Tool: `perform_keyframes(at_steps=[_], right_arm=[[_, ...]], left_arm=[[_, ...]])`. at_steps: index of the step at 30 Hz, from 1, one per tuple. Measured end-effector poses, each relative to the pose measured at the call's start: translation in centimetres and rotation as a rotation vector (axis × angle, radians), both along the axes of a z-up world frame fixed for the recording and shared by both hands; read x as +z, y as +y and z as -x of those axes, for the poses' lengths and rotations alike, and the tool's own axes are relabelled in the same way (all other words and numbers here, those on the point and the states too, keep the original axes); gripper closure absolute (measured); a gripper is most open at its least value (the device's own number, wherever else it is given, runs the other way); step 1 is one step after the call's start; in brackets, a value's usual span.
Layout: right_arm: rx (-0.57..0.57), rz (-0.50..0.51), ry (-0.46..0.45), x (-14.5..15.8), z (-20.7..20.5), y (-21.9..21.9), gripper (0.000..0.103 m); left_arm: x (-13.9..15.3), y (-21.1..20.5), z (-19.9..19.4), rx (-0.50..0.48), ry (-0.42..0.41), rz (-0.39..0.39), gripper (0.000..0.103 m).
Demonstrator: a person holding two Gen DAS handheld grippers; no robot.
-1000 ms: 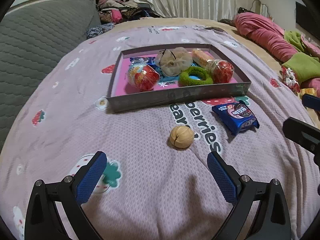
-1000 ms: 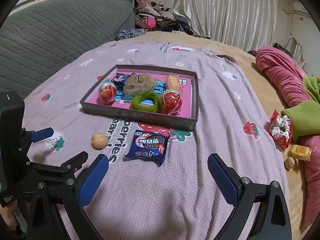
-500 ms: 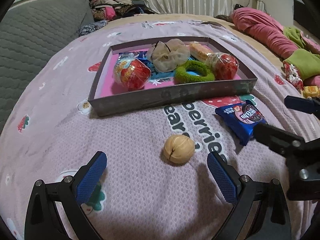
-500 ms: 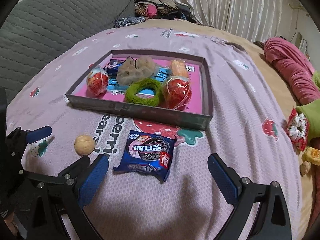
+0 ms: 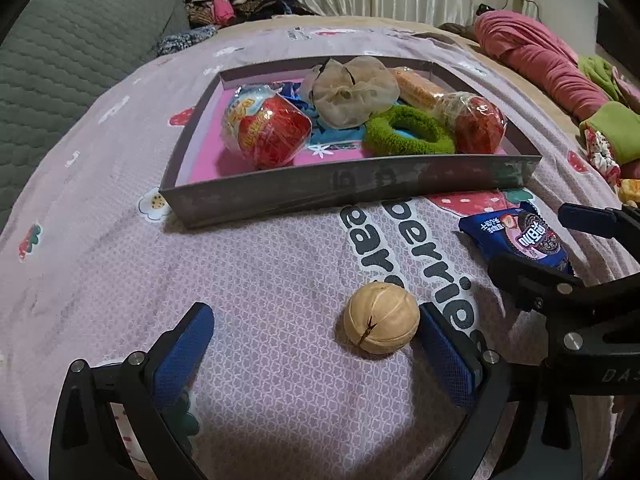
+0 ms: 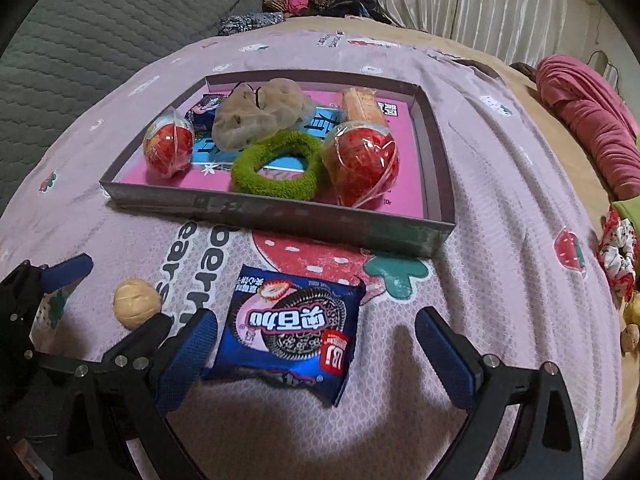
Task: Organize objects
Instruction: 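Grasp the walnut with the left tool while the right tool grasps the blue cookie pack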
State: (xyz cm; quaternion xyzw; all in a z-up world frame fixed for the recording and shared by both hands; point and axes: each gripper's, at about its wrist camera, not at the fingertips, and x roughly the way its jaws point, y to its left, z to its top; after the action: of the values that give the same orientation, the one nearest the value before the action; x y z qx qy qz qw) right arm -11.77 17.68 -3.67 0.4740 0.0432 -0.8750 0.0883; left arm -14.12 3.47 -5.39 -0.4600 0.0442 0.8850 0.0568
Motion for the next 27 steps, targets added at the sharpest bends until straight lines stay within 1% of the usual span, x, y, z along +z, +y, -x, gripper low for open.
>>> perform_keyframes(at_steps=[5,11,13,15,16,18,19,20,21,27], right_arm=[[0.02,0.02,-0.017,-0.6,0.3,-0.2,0.022],[0.039,0.047,-0.011,-0.7,0.4,-0.3,0.034],[0.042,0.052,-0.003,-0.7,0.4,-0.3,0.037],[0.041,0.062,-0.004,-0.7,0.3,-0.2,0.039],[0.04,0.067,-0.002,-0.7,0.3,-0.1,0.04],[0.04,0.076,-0.003,-0.7,0.2,0.0,0.041],[0.043,0.076,-0.002,-0.6,0.2,0.0,0.042],[0.046,0.074,-0.001,-0.6,0.1,-0.1,0.043],[0.048,0.073,0.0,-0.5,0.1,-0.2,0.043],[0.061,0.07,0.006,-0.5,-0.2,-0.2,0.044]], left_arm=[[-0.1,0.1,0.2,-0.008,-0.005,-0.011,0.005],[-0.1,0.4,0.1,-0.025,-0.008,-0.006,0.012],[-0.1,0.5,0.0,-0.035,-0.006,-0.009,0.018],[0.2,0.7,-0.2,-0.047,-0.004,-0.016,0.034],[0.2,0.8,-0.2,-0.053,-0.004,-0.013,0.037],[0.4,1.1,-0.3,-0.065,-0.003,-0.018,0.052],[0.4,1.2,-0.4,-0.071,-0.003,-0.024,0.057],[0.5,1.3,-0.5,-0.076,-0.002,-0.028,0.066],[0.5,1.4,-0.6,-0.08,-0.005,-0.029,0.069],[0.5,0.8,-0.5,-0.077,-0.006,-0.063,0.069]])
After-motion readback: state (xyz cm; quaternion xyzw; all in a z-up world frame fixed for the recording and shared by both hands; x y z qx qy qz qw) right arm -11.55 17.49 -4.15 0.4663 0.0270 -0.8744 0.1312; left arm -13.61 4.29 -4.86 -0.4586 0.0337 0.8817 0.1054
